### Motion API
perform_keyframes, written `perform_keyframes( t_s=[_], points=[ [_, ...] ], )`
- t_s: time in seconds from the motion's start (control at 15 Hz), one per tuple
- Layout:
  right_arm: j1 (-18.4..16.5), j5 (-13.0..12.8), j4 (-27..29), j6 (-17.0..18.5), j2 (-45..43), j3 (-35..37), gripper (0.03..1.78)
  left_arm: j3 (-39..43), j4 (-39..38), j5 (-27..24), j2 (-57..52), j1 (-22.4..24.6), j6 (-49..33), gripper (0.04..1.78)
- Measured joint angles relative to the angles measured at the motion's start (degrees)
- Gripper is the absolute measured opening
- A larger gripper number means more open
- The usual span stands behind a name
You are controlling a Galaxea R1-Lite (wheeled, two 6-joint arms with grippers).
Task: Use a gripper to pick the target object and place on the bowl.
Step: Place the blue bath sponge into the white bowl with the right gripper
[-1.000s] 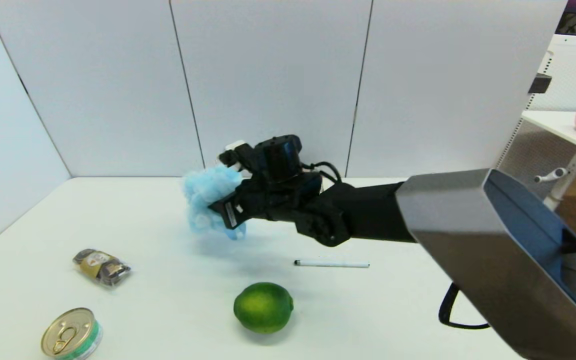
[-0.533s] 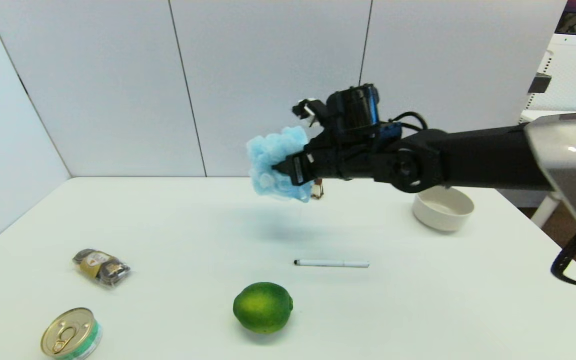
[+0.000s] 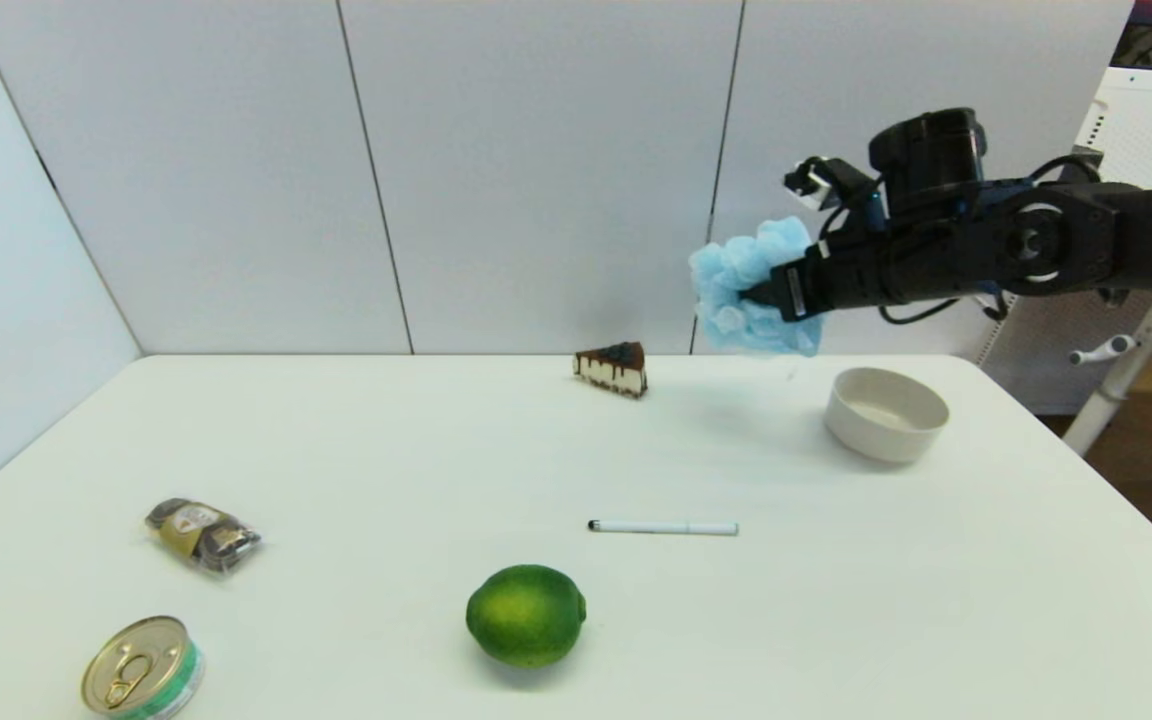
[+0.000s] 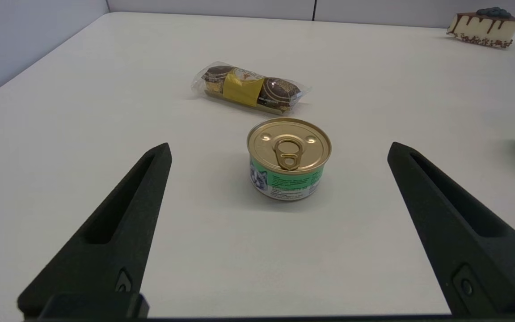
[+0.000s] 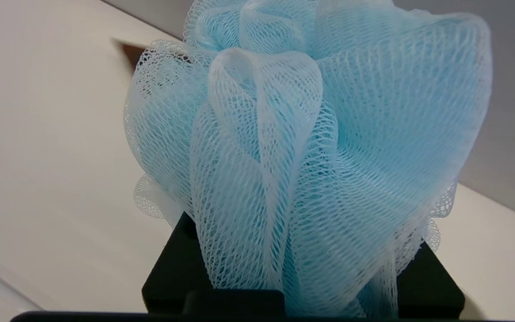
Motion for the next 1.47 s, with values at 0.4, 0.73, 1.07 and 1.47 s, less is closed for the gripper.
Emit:
perform_keyframes(
  t_s=[0.4, 0.73, 1.07, 1.47],
  points=[
    [-9.78, 0.17, 11.08, -7.79, -2.61, -0.83, 0.7, 0.0, -0.02, 0.02, 0.0, 0.0, 0.01, 1.71],
    [-11.95, 0.2, 16.6, -10.87, -3.94, -0.17, 0.69, 0.0, 0.0, -0.04, 0.0, 0.0, 0.01, 1.71],
    [-13.63, 0.17, 18.7, -13.42, -2.89, 1.1, 0.69, 0.0, 0.0, 0.02, 0.0, 0.0, -0.02, 1.71],
    [-13.98, 0.17, 19.01, -14.41, -1.68, 2.21, 0.69, 0.0, 0.0, 0.02, 0.0, 0.0, 0.0, 1.71]
  ],
)
